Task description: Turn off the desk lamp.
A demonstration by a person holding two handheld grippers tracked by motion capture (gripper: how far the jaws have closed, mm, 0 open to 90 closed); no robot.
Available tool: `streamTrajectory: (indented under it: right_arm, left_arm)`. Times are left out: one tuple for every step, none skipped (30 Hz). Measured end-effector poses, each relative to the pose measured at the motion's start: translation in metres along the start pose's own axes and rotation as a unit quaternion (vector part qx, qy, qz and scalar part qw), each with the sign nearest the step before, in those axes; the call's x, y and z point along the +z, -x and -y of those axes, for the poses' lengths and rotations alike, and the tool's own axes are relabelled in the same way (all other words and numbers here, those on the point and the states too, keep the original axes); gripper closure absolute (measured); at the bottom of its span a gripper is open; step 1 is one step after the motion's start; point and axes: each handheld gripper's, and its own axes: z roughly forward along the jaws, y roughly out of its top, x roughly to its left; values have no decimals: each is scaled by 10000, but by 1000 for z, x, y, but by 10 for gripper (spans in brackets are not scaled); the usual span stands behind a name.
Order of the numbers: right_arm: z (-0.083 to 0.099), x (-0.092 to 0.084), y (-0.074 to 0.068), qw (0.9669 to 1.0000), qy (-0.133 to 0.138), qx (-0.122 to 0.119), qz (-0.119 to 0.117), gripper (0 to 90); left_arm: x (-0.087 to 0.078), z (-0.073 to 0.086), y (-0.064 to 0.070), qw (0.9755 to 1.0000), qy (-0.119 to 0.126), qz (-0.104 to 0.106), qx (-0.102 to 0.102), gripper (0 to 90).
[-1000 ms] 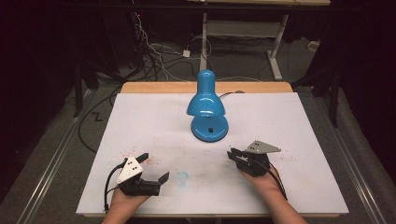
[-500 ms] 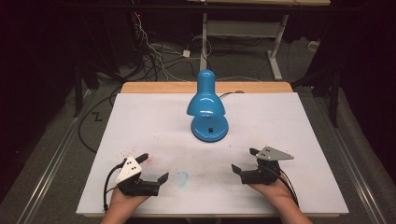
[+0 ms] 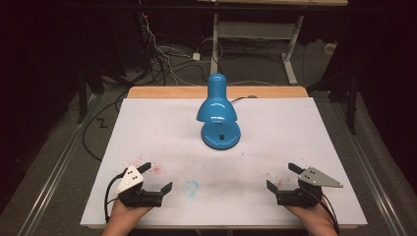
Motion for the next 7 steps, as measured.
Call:
streamTrajectory:
  right_arm:
    - [1, 0, 0, 10000, 9, 17, 18, 5]
    - [1, 1, 1, 10000, -3, 3, 7, 5]
    - [0, 1, 2, 10000, -3, -20, 6, 5]
    - [0, 1, 2, 10000, 36, -22, 27, 5]
    - [-1, 1, 3, 10000, 60, 4, 40, 5]
    - [-2, 1, 4, 10000, 75, 30, 38, 5]
    - [-2, 1, 4, 10000, 80, 29, 38, 5]
  left_arm:
    - [1, 0, 0, 10000, 5, -10, -12, 0]
    - [2, 0, 0, 10000, -8, -20, -7, 0]
    - [3, 0, 1, 10000, -8, -36, -21, 0]
    - [3, 0, 1, 10000, -18, -44, -28, 0]
    - [4, 0, 2, 10000, -23, -51, -30, 0]
    - [4, 0, 2, 10000, -23, -62, -27, 0]
    - [4, -1, 3, 10000, -19, -83, -28, 0]
